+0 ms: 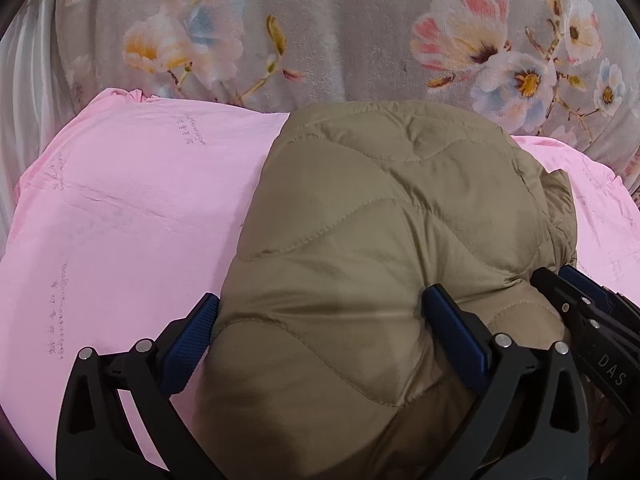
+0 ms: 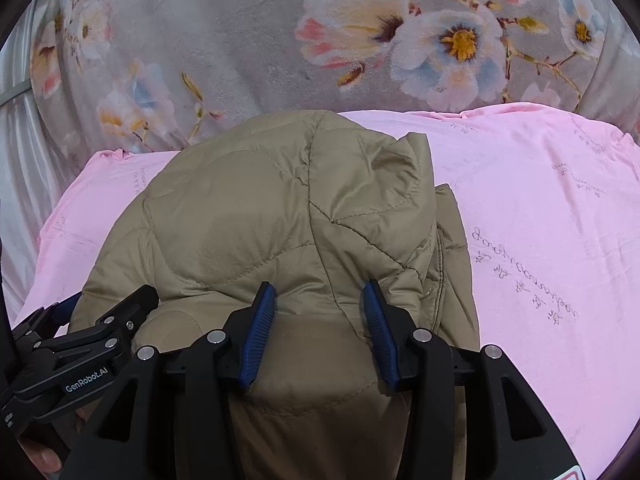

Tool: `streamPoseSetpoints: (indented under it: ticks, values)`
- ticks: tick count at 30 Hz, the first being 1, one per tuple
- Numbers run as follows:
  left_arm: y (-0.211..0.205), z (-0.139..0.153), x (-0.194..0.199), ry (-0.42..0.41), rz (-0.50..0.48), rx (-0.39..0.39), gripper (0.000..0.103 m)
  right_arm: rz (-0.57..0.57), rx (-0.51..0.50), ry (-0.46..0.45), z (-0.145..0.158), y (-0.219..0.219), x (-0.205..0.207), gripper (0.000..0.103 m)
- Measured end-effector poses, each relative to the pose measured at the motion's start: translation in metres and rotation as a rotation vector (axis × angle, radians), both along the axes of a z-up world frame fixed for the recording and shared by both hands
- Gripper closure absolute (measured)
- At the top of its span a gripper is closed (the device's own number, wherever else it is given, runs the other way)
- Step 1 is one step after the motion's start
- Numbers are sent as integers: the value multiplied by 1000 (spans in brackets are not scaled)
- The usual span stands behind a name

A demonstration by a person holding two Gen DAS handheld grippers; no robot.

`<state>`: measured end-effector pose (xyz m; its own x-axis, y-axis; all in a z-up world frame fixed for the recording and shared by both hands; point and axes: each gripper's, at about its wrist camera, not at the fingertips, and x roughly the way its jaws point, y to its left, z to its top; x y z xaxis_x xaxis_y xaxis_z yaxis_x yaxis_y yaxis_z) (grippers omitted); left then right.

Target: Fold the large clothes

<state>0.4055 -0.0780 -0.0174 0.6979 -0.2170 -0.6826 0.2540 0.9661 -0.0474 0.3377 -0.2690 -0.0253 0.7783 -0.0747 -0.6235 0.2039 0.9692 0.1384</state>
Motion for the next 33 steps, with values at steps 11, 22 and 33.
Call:
streamPoseSetpoints:
  ticks: [11, 22, 33]
  values:
    - [4, 14, -21, -64, 28, 55, 5, -25, 11, -64, 21, 0, -32, 49]
    - [65, 20, -142, -75, 123, 90, 5, -77, -95, -26, 17, 24, -167, 18]
    - [61, 16, -181, -64, 155, 144, 5, -71, -122, 15, 6, 44, -189, 17]
